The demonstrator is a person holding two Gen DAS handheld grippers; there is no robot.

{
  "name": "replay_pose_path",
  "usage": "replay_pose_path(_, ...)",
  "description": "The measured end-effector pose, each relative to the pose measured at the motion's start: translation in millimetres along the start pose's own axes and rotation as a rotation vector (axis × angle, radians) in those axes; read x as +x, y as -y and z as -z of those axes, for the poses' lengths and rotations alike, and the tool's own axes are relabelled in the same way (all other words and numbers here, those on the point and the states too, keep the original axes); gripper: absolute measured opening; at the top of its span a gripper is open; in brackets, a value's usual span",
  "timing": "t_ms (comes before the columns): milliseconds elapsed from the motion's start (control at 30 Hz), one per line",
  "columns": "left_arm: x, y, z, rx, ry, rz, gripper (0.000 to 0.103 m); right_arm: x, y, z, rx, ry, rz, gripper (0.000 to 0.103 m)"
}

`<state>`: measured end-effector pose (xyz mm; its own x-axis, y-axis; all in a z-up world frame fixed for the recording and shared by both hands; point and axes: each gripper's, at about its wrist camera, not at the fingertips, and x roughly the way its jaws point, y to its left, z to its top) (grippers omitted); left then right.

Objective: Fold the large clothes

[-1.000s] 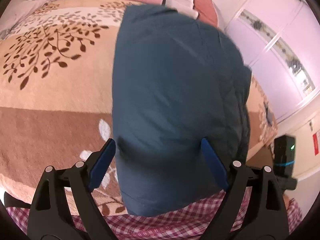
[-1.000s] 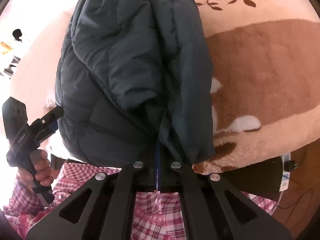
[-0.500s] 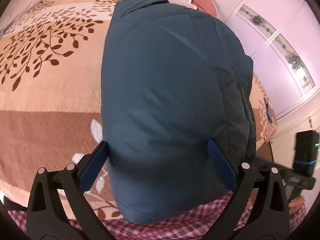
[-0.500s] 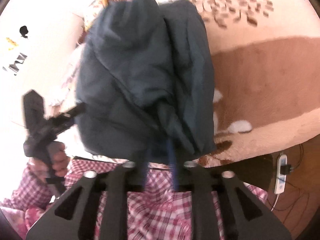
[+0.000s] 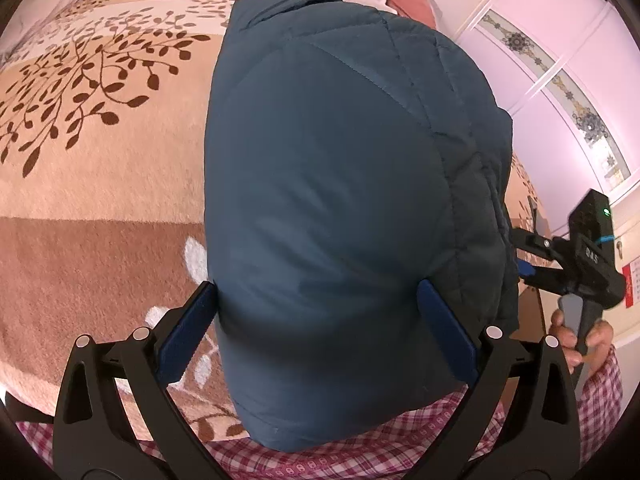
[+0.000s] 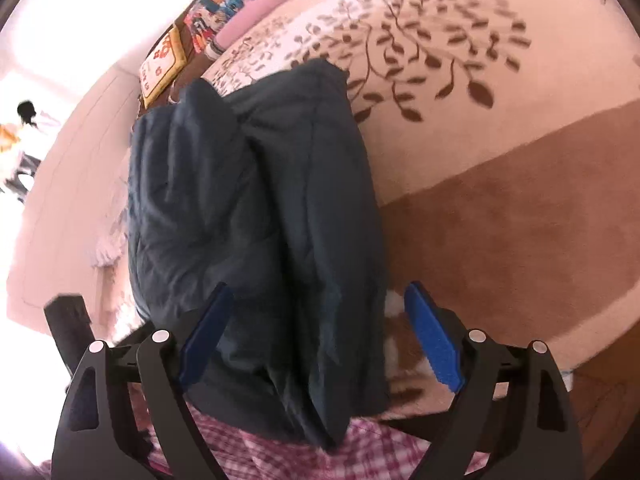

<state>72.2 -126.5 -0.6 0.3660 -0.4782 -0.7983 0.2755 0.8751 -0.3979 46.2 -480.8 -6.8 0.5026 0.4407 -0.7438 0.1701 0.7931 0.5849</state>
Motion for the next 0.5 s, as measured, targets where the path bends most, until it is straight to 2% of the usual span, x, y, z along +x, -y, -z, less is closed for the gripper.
replay_pose_path(67,2,-1,-1,-0.002,-0.006,0.001,0.099,7,2,-4,0.017,-0.022,-0.033,0.085)
replay_pose_path(200,4,-3,-2,-0.006,-0.013,0.009,0.099,20,6,-10,0.018,-0.050,-0.018,0.091)
replay_pose_path(300,6,-7,-3,-0.014,-0.027,0.022,0.099,27,10,-9,0.030,-0.065,-0.045,0.094)
replay_pose_path(500,9,-10,-2,-0.023,-0.028,0.035,0.099,35,24,-4,0.114,-0.098,-0.223,0.094)
